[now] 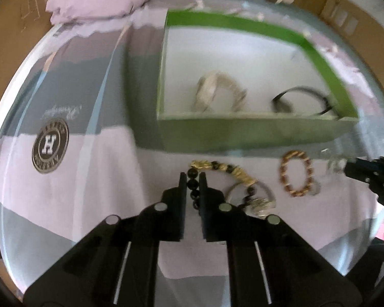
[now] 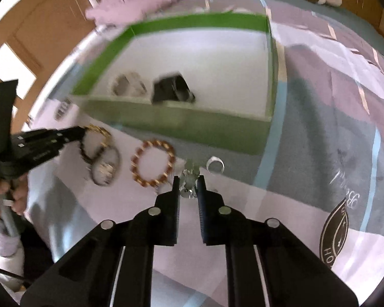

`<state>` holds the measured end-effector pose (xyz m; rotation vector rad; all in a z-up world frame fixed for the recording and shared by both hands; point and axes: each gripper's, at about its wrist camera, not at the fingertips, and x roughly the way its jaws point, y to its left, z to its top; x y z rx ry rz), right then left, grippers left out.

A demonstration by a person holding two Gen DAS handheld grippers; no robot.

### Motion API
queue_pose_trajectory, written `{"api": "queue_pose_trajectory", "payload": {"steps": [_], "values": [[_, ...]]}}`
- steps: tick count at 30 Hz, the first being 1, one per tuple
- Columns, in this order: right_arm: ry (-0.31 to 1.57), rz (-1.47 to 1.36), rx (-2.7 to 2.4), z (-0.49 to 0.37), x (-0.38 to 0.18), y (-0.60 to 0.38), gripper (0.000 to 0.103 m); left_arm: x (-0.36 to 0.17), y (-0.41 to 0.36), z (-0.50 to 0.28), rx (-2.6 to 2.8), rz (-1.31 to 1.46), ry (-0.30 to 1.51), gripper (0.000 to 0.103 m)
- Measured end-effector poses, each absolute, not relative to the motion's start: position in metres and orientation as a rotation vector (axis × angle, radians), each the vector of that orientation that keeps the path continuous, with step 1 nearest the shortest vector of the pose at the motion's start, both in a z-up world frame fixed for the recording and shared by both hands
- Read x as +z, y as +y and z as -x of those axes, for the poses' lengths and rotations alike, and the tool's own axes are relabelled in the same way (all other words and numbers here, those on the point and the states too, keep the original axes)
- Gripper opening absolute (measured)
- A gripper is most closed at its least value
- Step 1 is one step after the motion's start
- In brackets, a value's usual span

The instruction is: Organize jewelry

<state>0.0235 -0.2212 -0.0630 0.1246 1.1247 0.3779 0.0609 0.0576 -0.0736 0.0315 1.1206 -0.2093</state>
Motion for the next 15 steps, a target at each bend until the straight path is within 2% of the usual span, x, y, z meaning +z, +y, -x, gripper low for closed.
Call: {"api": "queue_pose_trajectory", "payload": {"steps": [5, 9, 10, 12, 15], "values": [[1.089, -0.176, 0.443, -0.023, -0.048, -0.239, 0.013, -0.038, 0.048, -0.047, -0.326, 0.01, 1.039, 0.009], [1.124, -0.14, 0.386, -0.025, -0.056, -0.241, 0.014, -0.039, 0.047, -0.045, -0.335, -0.002, 1.03, 0.009], [1.142, -0.129, 0.362, -0.028, -0.061, -0.24, 0.016, -0.041, 0.047, -0.046, -0.326, -0.003, 1.032, 0.009], [1.167, -0.109, 0.335, -0.027, -0.069, -0.238, 0.039, -0.043, 0.047, -0.045, -0.308, -0.001, 1.039, 0.009], [1.194, -0.029, 0.304, -0.028, -0.083, -0.224, 0.042, -0.053, 0.05, -0.05, -0.269, -0.007, 1.072, 0.018]]}}
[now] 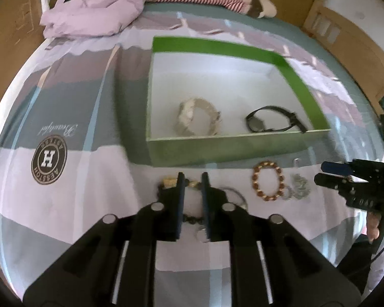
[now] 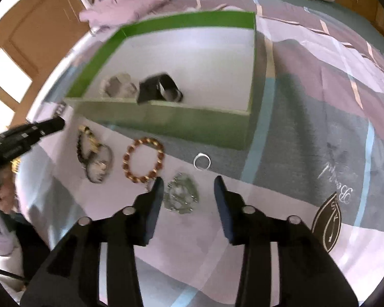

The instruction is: Organize jewelry

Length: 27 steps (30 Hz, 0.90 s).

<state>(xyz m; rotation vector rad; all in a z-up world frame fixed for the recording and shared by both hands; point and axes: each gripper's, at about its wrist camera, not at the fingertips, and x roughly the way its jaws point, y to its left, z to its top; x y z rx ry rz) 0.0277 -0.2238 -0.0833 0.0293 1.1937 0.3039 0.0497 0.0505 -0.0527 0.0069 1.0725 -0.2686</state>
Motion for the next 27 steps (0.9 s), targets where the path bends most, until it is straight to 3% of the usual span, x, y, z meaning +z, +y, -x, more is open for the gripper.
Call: {"api": "queue_pose_trajectory", "payload": {"steps": [4, 14, 19, 21, 27], "values": [[1.202, 0.047, 0.291, -0.027, -0.093, -0.208, 0.042, -0.069, 0.049, -0.053, -0.205, -0.055, 1.109, 0.037], [1.24, 0.06, 0.276, -0.031, -0.108, -0.201, 0.042, -0.102, 0.039, -0.059, -0.171, -0.133, 1.179, 0.041], [1.239, 0.072, 0.299, -0.028, -0.107, -0.197, 0.028, -0.101, 0.032, -0.054, -0.182, -0.166, 1.171, 0.041], [1.236, 0.079, 0.321, -0.026, -0.106, -0.194, 0.013, -0.102, 0.03, -0.053, -0.181, -0.181, 1.165, 0.041], [1.141, 0.034, 0.407, -0.019, -0.083, -0.189, 0.011, -0.099, 0.023, -0.047, -0.206, -0.197, 1.156, 0.04]]}}
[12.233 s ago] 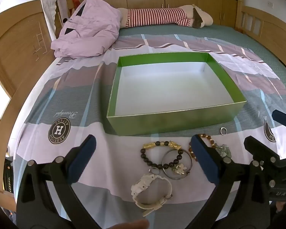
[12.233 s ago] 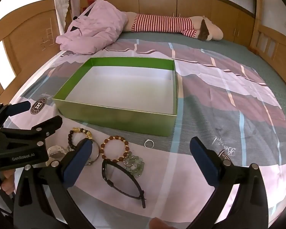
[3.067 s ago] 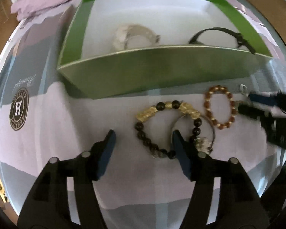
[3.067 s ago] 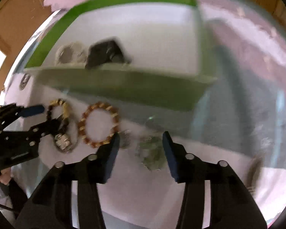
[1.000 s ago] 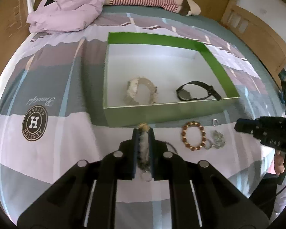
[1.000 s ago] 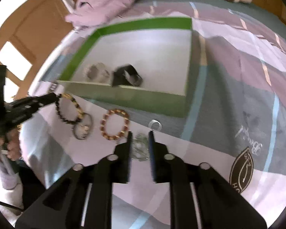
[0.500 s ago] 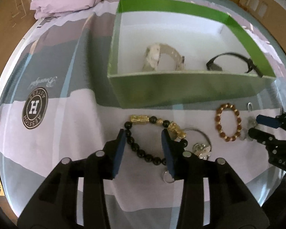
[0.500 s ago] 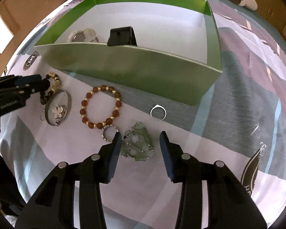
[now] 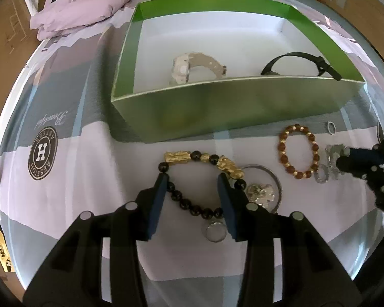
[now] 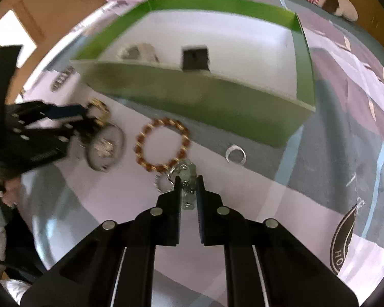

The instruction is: Organize jewelry

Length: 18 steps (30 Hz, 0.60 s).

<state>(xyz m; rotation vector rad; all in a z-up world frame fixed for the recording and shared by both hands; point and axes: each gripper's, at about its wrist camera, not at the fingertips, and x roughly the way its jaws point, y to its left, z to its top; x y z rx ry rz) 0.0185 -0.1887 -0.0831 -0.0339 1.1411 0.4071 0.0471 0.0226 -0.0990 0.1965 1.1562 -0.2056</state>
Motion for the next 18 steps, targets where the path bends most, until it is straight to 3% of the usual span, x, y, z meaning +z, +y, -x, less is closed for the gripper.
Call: {"api": "queue_pose_trajectory", "payload": {"steps": [5, 8, 18], "values": [[1.077, -0.023, 0.39, -0.021, -0.067, -0.201, 0.012, -0.091, 0.019, -0.042, -0.258, -0.179, 1.132, 0.04], [1.118, -0.024, 0.32, -0.028, -0.077, -0.214, 0.029, -0.087, 0.018, -0.042, -0.261, -0.181, 1.117, 0.048], [1.187, 0.026, 0.271, -0.032, -0.098, -0.206, 0.038, -0.103, 0.044, -0.064, -0.131, -0.13, 1.186, 0.049]]}}
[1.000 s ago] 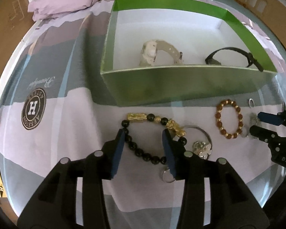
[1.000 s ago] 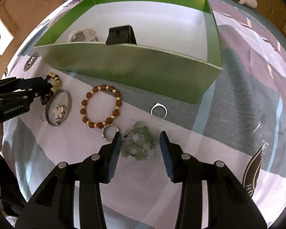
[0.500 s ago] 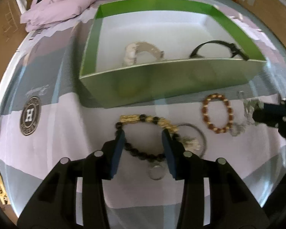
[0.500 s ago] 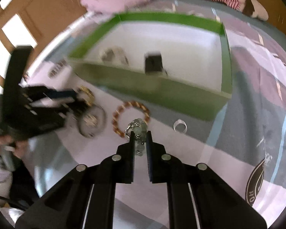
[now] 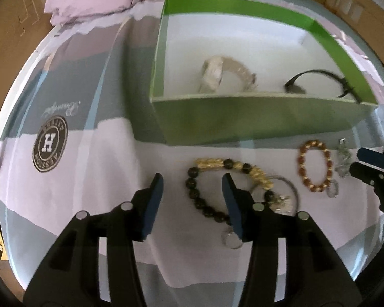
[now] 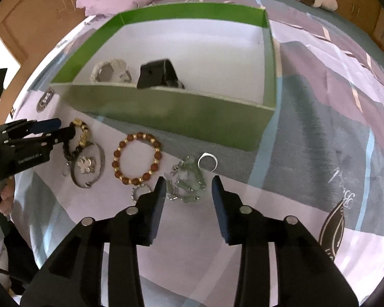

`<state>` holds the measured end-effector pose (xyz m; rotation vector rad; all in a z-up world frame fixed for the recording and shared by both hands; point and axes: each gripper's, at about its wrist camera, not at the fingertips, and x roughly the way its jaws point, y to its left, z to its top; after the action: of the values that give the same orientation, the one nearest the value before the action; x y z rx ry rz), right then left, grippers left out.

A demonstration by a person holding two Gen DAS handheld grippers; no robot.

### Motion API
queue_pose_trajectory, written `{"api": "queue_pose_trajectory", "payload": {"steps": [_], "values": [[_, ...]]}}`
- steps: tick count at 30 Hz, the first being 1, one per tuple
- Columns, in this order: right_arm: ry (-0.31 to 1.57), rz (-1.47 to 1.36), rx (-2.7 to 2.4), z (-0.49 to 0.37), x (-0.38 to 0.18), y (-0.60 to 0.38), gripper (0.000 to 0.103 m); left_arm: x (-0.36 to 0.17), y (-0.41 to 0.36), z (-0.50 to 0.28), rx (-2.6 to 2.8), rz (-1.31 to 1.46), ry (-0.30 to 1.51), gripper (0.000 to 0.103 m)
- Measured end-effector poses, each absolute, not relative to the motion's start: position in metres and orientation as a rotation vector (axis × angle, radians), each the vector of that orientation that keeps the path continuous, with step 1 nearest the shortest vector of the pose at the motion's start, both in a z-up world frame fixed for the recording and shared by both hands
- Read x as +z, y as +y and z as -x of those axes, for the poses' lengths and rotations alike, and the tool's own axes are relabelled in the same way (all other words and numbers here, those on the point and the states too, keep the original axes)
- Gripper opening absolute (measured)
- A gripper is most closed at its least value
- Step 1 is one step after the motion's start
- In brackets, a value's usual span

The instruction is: Organize jewelry

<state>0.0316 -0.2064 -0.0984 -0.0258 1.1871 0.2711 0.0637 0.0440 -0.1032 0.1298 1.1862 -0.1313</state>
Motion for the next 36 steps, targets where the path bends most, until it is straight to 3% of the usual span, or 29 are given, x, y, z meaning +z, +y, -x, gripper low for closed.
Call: {"api": "queue_pose_trajectory", "payload": {"steps": [5, 7, 9, 15, 25, 28, 32, 33, 34, 36], "values": [[1.219, 0.069, 0.265, -0.031, -0.11, -0.198, 0.038, -0.11, 0.046, -0.065, -0.105, -0.144, 1.189, 0.065], [1.217, 0.068, 0.279, -0.031, -0.108, -0.198, 0.03, -0.11, 0.046, -0.065, -0.112, -0.146, 1.194, 0.064], [1.206, 0.043, 0.314, -0.03, -0.1, -0.201, 0.007, -0.106, 0.046, -0.064, -0.125, -0.145, 1.193, 0.061], [1.155, -0.061, 0.293, -0.033, -0.084, -0.223, 0.007, -0.088, 0.062, -0.065, -0.086, -0.108, 1.151, 0.061], [1.105, -0.135, 0.413, -0.029, -0.066, -0.227, 0.007, -0.101, 0.062, -0.069, -0.068, -0.136, 1.2, 0.064], [1.16, -0.052, 0.325, -0.033, -0.081, -0.221, 0.025, -0.108, 0.057, -0.068, -0.07, -0.164, 1.216, 0.065], [1.206, -0.01, 0.279, -0.034, -0.096, -0.216, 0.027, -0.11, 0.055, -0.067, -0.069, -0.183, 1.211, 0.064], [1.21, -0.001, 0.27, -0.034, -0.098, -0.213, 0.027, -0.11, 0.055, -0.067, -0.07, -0.18, 1.212, 0.062], [1.212, 0.009, 0.261, -0.035, -0.1, -0.211, 0.028, -0.11, 0.056, -0.067, -0.087, -0.161, 1.218, 0.054], [1.208, 0.023, 0.25, -0.036, -0.104, -0.207, 0.037, -0.108, 0.055, -0.065, -0.098, -0.146, 1.217, 0.039]]}}
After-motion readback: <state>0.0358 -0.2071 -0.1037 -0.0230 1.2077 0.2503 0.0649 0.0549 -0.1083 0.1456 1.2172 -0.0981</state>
